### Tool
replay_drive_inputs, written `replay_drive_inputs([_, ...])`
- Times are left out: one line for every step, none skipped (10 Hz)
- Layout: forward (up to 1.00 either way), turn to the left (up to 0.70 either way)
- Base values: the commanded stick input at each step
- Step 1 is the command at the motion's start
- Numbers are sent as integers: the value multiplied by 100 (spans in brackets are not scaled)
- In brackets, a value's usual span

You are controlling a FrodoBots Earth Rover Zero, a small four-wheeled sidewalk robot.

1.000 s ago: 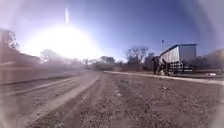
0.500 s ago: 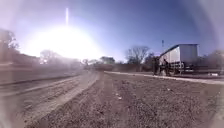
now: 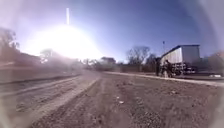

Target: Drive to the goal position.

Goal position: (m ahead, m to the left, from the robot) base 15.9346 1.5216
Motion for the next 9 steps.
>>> replay_drive_inputs([50,0])
replay_drive_inputs([50,0])
replay_drive_inputs([50,0])
replay_drive_inputs([50,0])
replay_drive_inputs([50,0])
replay_drive_inputs([50,0])
replay_drive_inputs([50,0])
replay_drive_inputs([50,0])
replay_drive_inputs([50,0])
